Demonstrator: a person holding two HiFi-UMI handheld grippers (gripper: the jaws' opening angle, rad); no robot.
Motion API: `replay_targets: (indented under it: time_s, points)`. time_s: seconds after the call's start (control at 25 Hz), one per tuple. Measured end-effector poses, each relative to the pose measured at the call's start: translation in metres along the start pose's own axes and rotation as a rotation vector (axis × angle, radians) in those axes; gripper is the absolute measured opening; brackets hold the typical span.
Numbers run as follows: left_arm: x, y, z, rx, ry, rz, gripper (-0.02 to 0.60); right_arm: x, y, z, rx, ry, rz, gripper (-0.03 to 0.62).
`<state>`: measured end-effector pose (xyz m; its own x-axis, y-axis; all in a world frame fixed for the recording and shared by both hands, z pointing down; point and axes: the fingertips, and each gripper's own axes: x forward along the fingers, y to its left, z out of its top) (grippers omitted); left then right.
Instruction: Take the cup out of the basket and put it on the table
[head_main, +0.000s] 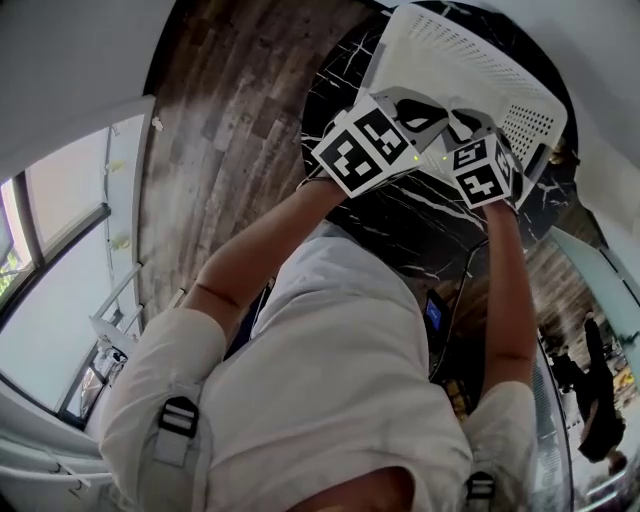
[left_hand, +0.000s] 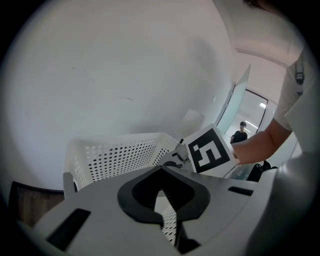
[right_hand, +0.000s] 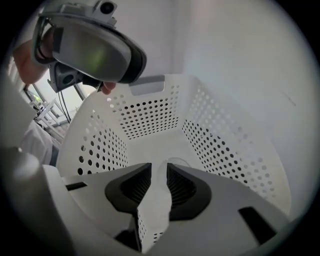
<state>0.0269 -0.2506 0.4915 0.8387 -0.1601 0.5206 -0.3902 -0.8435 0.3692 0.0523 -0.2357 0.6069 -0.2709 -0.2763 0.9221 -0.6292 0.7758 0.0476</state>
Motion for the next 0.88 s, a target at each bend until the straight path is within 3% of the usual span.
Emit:
replay_targets:
  time_s: [0.4,0.64,0.88]
  points:
    - [0.020,0.019,-0.012,-0.043,0.067,0.022,0.006,0.033,-0.001,-0.011,-0.078,0.108,0.030,0.093]
    - [0.022,0.018,-0.013,-0.055,0.062,0.012,0.006,0.034,-0.003,-0.010,-0.113,0.117,-0.007,0.030]
    - [0.015,0.012,-0.007,-0.041,0.055,0.013,0.006,0.021,-0.005,-0.013,-0.097,0.093,-0.038,0.026]
